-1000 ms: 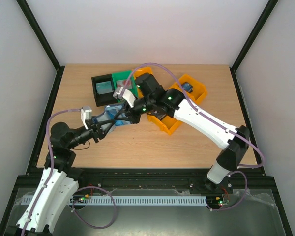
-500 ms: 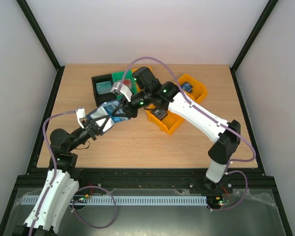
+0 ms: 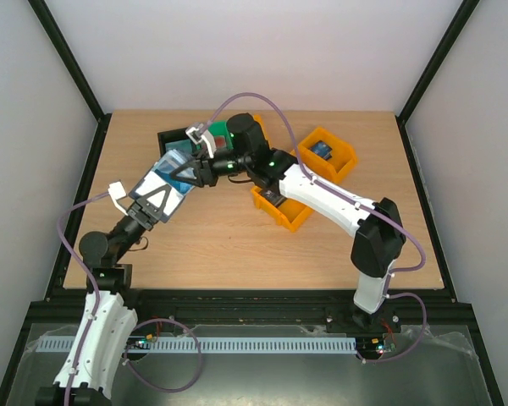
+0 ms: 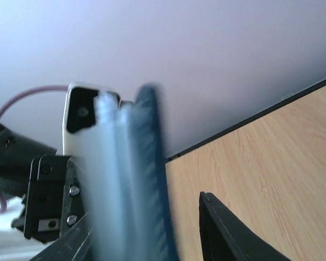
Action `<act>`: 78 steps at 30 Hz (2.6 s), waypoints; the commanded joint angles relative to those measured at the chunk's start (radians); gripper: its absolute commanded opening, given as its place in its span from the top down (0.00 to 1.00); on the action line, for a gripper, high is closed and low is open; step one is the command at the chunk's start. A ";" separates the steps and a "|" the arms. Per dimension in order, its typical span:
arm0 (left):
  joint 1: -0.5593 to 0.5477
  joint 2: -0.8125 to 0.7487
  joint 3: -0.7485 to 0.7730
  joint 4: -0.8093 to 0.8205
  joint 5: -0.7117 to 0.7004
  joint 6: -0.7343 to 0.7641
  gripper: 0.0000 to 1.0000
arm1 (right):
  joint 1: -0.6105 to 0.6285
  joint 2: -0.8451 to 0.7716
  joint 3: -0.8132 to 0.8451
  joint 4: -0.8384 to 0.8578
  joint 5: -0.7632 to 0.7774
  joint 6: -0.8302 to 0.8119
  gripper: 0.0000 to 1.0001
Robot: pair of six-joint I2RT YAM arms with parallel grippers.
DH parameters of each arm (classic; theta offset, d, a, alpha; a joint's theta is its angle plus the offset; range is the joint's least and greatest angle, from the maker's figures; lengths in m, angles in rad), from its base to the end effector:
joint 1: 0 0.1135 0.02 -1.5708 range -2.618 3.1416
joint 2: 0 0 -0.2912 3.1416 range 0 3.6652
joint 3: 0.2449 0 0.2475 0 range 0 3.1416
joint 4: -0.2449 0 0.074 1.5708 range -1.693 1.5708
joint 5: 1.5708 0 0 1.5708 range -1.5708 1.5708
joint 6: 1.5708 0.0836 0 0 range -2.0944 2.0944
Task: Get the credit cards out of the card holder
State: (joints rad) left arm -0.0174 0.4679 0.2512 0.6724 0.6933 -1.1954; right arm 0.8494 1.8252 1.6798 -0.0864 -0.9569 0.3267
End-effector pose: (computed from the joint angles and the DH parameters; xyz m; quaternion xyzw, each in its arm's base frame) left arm 0.1307 -0.0557 0.3127 -0.0367 0.5739 -0.6025 0.5533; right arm 0.2515 0.3894 0.3918 -0.4559 0.5986 0.6060 0.2581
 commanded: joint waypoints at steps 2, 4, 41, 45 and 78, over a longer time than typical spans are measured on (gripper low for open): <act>0.015 -0.020 -0.001 0.129 -0.015 -0.083 0.98 | -0.006 -0.011 -0.076 0.246 0.053 0.194 0.75; 0.017 -0.022 -0.008 0.114 -0.017 -0.080 0.98 | -0.006 -0.016 -0.074 0.241 0.041 0.197 0.93; -0.121 0.028 0.226 -0.694 0.480 1.188 0.60 | 0.147 -0.194 0.083 -0.820 0.205 -0.768 0.98; -0.180 0.013 0.195 -0.566 0.458 1.089 0.74 | 0.149 -0.185 0.094 -0.829 0.200 -0.785 0.98; 0.002 -0.144 0.034 -0.024 0.198 0.344 0.98 | -0.122 -0.384 -0.414 0.270 0.025 0.049 0.01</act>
State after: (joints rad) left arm -0.0231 0.3405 0.2867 0.5457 0.8871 -0.7712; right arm 0.7086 1.3552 1.2797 -0.0574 -0.8249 0.1646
